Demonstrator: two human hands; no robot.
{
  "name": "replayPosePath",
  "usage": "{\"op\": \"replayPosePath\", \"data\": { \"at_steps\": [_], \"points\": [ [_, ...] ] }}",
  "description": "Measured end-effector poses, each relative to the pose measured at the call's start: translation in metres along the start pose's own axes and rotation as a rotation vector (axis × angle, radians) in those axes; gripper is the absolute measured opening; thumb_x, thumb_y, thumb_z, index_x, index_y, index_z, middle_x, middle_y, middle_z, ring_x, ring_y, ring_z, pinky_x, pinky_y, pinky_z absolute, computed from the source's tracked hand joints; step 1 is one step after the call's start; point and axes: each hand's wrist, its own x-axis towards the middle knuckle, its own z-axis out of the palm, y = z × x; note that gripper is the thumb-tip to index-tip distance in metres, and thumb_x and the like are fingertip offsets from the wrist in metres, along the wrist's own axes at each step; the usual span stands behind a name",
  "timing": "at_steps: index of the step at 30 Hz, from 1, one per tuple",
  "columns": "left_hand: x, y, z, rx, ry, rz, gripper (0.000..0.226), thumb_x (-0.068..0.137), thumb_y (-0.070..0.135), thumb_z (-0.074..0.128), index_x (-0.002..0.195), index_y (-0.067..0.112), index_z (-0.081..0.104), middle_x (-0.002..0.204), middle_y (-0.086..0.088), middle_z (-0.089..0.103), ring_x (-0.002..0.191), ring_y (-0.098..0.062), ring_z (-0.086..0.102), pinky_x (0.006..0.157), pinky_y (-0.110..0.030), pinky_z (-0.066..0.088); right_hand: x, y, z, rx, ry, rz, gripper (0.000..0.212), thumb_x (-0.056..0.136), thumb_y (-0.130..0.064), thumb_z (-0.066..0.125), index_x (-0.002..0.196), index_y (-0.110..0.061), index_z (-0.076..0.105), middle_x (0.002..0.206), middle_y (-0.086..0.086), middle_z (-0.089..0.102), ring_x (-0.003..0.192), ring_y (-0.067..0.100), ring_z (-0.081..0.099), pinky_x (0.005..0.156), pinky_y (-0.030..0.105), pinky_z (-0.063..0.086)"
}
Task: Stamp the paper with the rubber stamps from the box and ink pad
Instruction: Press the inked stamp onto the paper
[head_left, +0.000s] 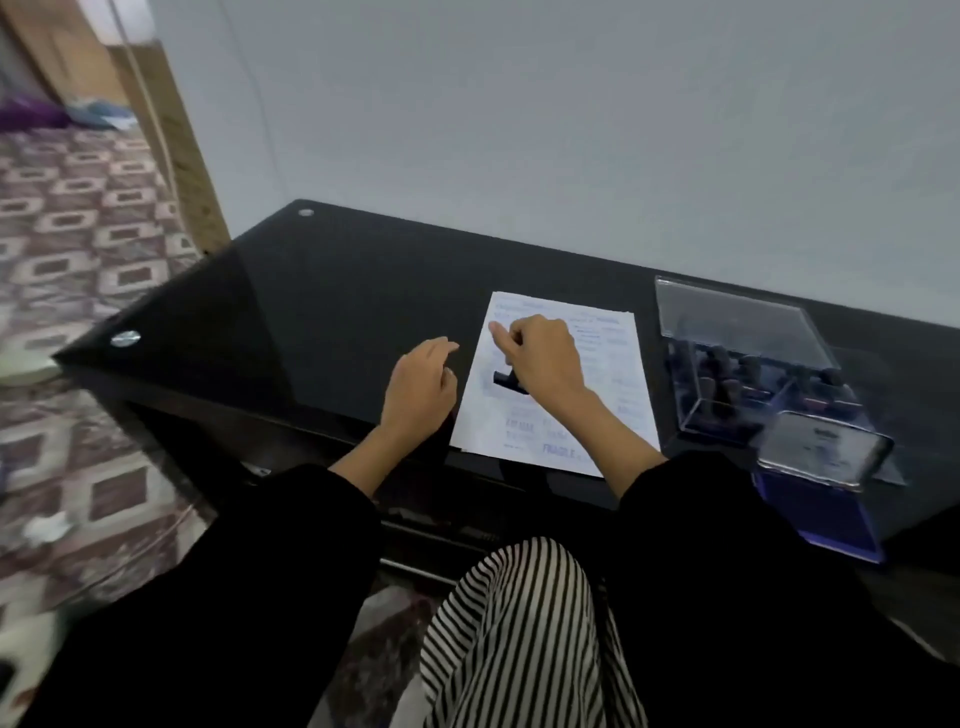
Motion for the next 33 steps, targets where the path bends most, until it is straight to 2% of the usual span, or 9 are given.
{"op": "replayPosePath", "data": {
  "at_steps": [2,4,7,15,19,22,26,29,33],
  "points": [
    [-0.003,-0.009,0.004,0.084,-0.09,-0.012,0.043,0.097,0.013,0.037,0.14,0.011,0.039,0.151,-0.004,0.033,0.143,-0.018,0.023,0.117,-0.038,0.017,0.007,-0.004,0.015,-0.045,-0.038,-0.014,0.048,0.096,-0.034,0.047,0.058,-0.004,0.05,0.068,0.021,0.066,0.065,0.032,0.064,0.068,0.04,0.054],
    [-0.006,-0.014,0.011,0.154,-0.16,-0.019,0.045,0.1,0.022,0.032,0.145,0.014,0.03,0.156,0.0,0.023,0.146,-0.016,0.012,0.118,-0.039,0.008,0.011,-0.003,0.025,-0.099,-0.069,-0.018,0.05,0.097,-0.033,0.046,0.056,-0.005,0.045,0.06,0.016,0.06,0.062,0.031,0.061,0.065,0.038,0.052],
    [-0.008,-0.017,0.017,0.276,-0.2,0.008,0.049,0.101,0.03,0.025,0.148,0.015,0.02,0.158,0.0,0.013,0.147,-0.015,0.005,0.119,-0.041,0.003,0.013,0.0,0.034,-0.155,-0.08,-0.029,0.052,0.097,-0.034,0.045,0.052,-0.008,0.04,0.056,0.01,0.051,0.058,0.026,0.053,0.062,0.035,0.05],
    [-0.008,-0.019,0.018,0.332,-0.23,0.034,0.051,0.101,0.032,0.022,0.149,0.013,0.016,0.158,-0.002,0.01,0.147,-0.017,0.004,0.119,-0.044,0.005,0.009,-0.003,0.042,-0.273,-0.099,-0.056,0.051,0.097,-0.036,0.045,0.055,-0.009,0.038,0.048,0.001,0.035,0.047,0.017,0.038,0.054,0.028,0.036],
    [-0.01,-0.019,0.017,0.315,-0.223,0.04,0.051,0.101,0.032,0.023,0.148,0.013,0.017,0.158,-0.003,0.012,0.147,-0.018,0.005,0.119,-0.044,0.005,0.003,-0.003,0.047,-0.32,-0.105,-0.043,0.045,0.097,-0.037,0.043,0.062,-0.008,0.044,0.063,0.007,0.048,0.06,0.021,0.048,0.058,0.028,0.038],
    [-0.009,-0.019,0.018,0.307,-0.216,0.039,0.051,0.101,0.032,0.023,0.148,0.013,0.018,0.158,-0.003,0.013,0.147,-0.018,0.005,0.118,-0.044,0.004,-0.002,-0.005,0.051,-0.342,-0.085,-0.023,0.047,0.099,-0.034,0.04,0.058,-0.011,0.038,0.068,0.007,0.048,0.061,0.021,0.047,0.057,0.029,0.035],
    [-0.009,-0.018,0.019,0.305,-0.22,0.025,0.051,0.101,0.032,0.023,0.148,0.013,0.017,0.158,-0.002,0.012,0.147,-0.017,0.004,0.118,-0.043,0.003,-0.004,-0.005,0.058,-0.366,-0.055,0.014,0.037,0.101,-0.027,0.036,0.071,-0.008,0.047,0.072,0.008,0.051,0.063,0.02,0.048,0.057,0.029,0.036],
    [-0.01,-0.018,0.018,0.291,-0.213,0.025,0.051,0.101,0.031,0.024,0.148,0.013,0.018,0.158,-0.003,0.013,0.147,-0.018,0.004,0.118,-0.043,0.002,-0.005,-0.005,0.061,-0.385,-0.024,0.039,0.037,0.101,-0.022,0.033,0.072,-0.007,0.05,0.074,0.008,0.05,0.062,0.019,0.046,0.056,0.028,0.033],
    [-0.01,-0.017,0.019,0.281,-0.2,0.025,0.051,0.101,0.031,0.025,0.148,0.013,0.02,0.158,-0.003,0.015,0.147,-0.018,0.005,0.118,-0.043,0.003,-0.008,-0.005,0.062,-0.411,-0.013,0.047,0.04,0.103,-0.023,0.03,0.085,-0.003,0.06,0.079,0.006,0.046,0.065,0.018,0.045,0.058,0.028,0.031]
  ]
}}
